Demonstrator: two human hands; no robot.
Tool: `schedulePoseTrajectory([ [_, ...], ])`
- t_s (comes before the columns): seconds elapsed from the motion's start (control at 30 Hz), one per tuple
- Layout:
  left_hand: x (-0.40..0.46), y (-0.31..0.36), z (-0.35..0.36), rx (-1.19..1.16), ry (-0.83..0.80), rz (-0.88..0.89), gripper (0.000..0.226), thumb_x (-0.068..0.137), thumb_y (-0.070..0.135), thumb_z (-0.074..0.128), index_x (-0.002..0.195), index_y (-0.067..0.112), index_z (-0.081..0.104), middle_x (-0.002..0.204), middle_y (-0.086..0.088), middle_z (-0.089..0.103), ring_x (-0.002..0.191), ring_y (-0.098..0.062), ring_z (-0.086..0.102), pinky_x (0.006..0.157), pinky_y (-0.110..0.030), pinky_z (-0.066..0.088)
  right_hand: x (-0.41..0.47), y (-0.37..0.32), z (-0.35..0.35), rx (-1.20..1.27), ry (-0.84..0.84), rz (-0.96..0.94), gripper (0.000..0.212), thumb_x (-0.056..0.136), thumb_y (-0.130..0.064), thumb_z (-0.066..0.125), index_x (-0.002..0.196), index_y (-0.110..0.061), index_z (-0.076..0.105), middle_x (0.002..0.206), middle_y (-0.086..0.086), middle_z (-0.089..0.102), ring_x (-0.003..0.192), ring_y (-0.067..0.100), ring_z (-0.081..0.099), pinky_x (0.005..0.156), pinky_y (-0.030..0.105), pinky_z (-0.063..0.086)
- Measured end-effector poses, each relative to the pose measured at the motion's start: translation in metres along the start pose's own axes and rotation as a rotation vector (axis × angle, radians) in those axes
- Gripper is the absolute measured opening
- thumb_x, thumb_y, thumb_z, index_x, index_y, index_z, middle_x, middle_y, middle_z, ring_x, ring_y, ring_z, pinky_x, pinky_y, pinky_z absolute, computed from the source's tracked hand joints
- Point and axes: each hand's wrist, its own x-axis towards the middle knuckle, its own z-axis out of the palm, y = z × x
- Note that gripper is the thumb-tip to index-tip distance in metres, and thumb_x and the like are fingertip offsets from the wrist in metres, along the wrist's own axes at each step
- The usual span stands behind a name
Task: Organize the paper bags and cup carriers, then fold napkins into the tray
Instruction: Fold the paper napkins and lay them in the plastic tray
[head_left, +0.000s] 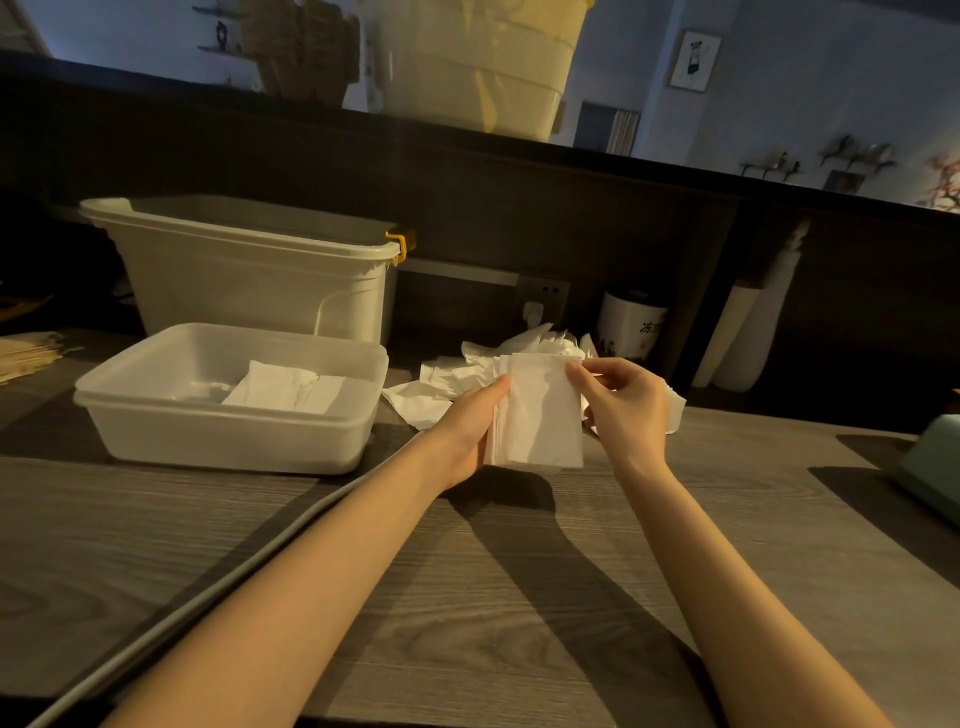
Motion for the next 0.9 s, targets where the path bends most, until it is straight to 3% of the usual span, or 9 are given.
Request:
schedulePoseTrajectory([
  [0.2,-0.002,0.001,0.001,0.032,-0.053,-0.01,0.027,0.098,0.045,0.033,0.115,0.027,0.044,0.1,0.0,0.058,0.089,-0.016,0.059,0.07,-0.028,0.05,-0.001,0.002,0.003,-0.017,-0.031,-0.008,0.016,0.085,-0.027,0.068,0.095,-0.015,0.069,0.08,-0.007,0.063,0.079,0.012,0.063,0.069,0.033,0.057],
  [0.3,-0.001,0.0,0.001,0.131,-0.054,0.004,0.028,0.096,0.033,0.046,0.121,0.019,0.044,0.101,0.0,0.057,0.092,-0.016,0.057,0.079,-0.032,0.049,-0.003,0.006,0.007,-0.05,-0.063,-0.019,0.019,0.086,-0.028,0.067,0.098,-0.014,0.068,0.087,-0.002,0.065,0.083,0.015,0.063,0.07,0.034,0.057],
  [0.43,0.001,0.0,-0.004,0.209,-0.02,0.044,0.021,0.097,0.026,0.047,0.117,0.021,0.044,0.099,0.003,0.057,0.091,-0.013,0.056,0.075,-0.03,0.048,-0.001,0.005,0.01,-0.063,-0.063,-0.027,0.019,0.089,-0.03,0.061,0.098,-0.014,0.067,0.089,0.0,0.066,0.082,0.012,0.061,0.073,0.035,0.057],
  [0.57,0.007,0.003,-0.015,0.168,0.095,0.102,0.032,0.097,0.024,0.045,0.129,0.019,0.042,0.114,0.0,0.057,0.1,-0.016,0.054,0.08,-0.033,0.047,0.003,0.008,0.007,-0.121,-0.064,-0.061,0.015,0.091,-0.025,0.059,0.1,-0.014,0.066,0.09,-0.003,0.064,0.079,0.005,0.057,0.072,0.031,0.055],
  [0.67,0.013,0.006,-0.023,0.173,0.239,0.17,0.041,0.098,0.023,0.044,0.137,0.021,0.033,0.131,-0.006,0.05,0.106,-0.019,0.052,0.084,-0.037,0.047,0.008,0.013,0.007,-0.212,-0.091,-0.063,0.017,0.092,-0.024,0.059,0.103,-0.013,0.065,0.093,-0.001,0.064,0.079,0.006,0.055,0.066,0.019,0.044],
  [0.83,0.017,0.012,-0.03,0.209,0.382,0.275,0.045,0.098,0.022,0.043,0.141,0.022,0.027,0.134,-0.005,0.046,0.112,-0.021,0.05,0.08,-0.034,0.046,0.022,0.013,0.009,-0.492,-0.182,-0.159,0.023,0.092,-0.027,0.058,0.114,-0.019,0.059,0.101,-0.003,0.061,0.082,0.01,0.054,0.064,0.022,0.038],
  [0.9,0.017,0.011,-0.033,0.228,0.393,0.272,0.044,0.098,0.022,0.042,0.141,0.021,0.028,0.135,-0.005,0.046,0.114,-0.022,0.05,0.081,-0.034,0.046,0.028,0.015,0.014,-0.667,-0.242,-0.268,0.033,0.089,-0.024,0.062,0.121,-0.022,0.054,0.11,0.0,0.057,0.094,0.016,0.056,0.066,0.024,0.041],
])
